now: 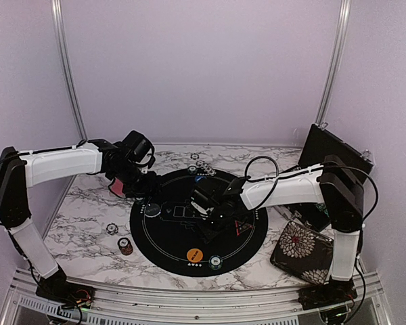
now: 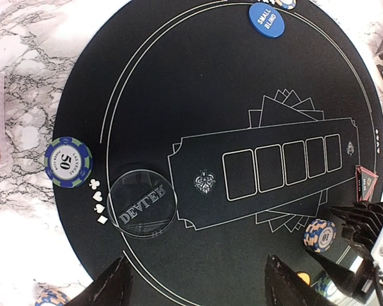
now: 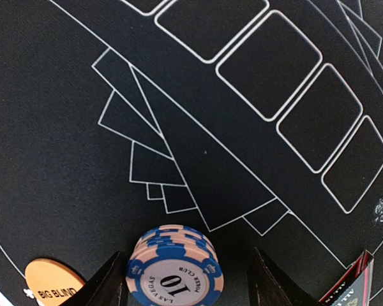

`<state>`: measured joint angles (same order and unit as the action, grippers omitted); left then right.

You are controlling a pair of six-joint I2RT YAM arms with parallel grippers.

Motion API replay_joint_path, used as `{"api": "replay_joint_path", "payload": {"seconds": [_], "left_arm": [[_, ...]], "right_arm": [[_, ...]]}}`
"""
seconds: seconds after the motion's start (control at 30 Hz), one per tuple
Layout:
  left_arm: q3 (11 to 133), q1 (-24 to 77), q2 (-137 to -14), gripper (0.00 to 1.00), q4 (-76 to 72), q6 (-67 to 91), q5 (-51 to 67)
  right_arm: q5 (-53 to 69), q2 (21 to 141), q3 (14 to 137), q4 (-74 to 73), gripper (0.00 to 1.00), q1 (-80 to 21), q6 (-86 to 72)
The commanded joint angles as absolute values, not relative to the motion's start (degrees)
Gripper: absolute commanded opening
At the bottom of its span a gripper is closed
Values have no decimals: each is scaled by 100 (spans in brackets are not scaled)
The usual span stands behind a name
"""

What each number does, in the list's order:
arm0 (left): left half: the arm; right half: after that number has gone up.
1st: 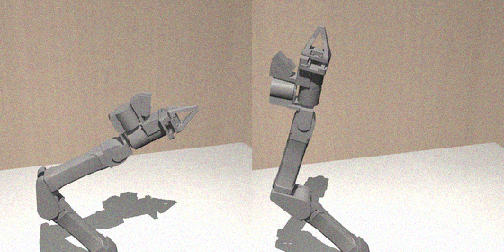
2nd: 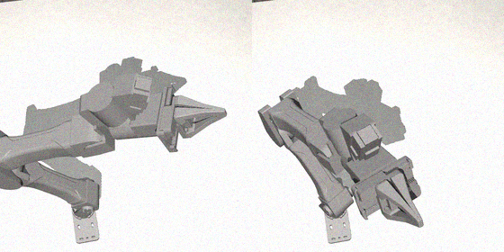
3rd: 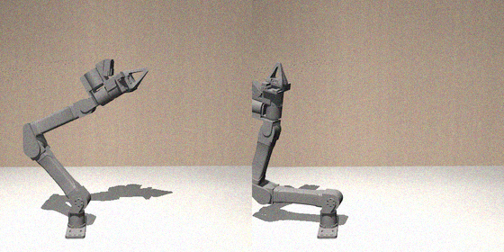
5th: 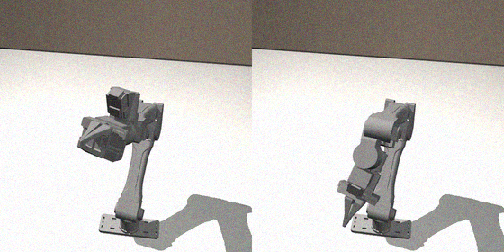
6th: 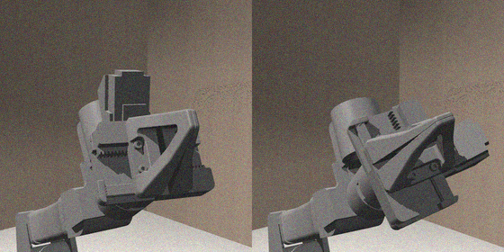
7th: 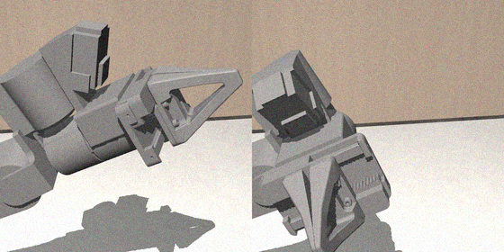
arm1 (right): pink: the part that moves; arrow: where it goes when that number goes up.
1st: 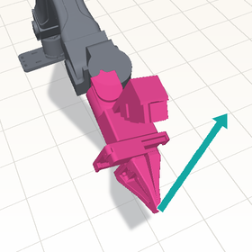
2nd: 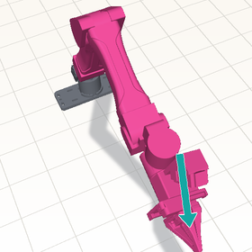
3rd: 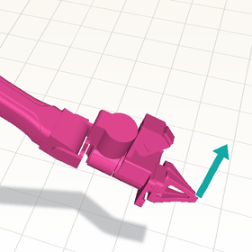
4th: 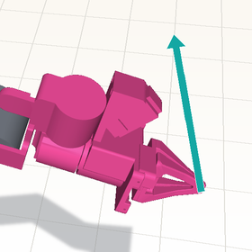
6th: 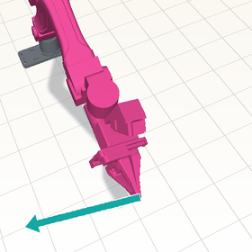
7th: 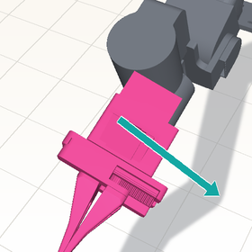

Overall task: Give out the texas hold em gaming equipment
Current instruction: Adjust the poker chips pile in the big blind area.

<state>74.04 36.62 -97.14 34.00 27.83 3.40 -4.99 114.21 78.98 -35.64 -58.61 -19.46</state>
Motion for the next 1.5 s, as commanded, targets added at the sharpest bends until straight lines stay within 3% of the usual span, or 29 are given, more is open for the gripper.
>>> {"api": "replay_joint_path", "payload": {"seconds": [0.0,1.03,1.47], "left_arm": [[7336,3604,-9608,73,3264,2699,443],[7183,3603,-9760,72,3145,2674,620],[7141,3604,-9825,72,3092,2672,682]], "right_arm": [[-577,11557,8146,-3598,61,-5888,-2010],[-845,11662,8044,-3869,50,-6046,-2157],[-1007,11693,7962,-3996,37,-6122,-2323]]}}
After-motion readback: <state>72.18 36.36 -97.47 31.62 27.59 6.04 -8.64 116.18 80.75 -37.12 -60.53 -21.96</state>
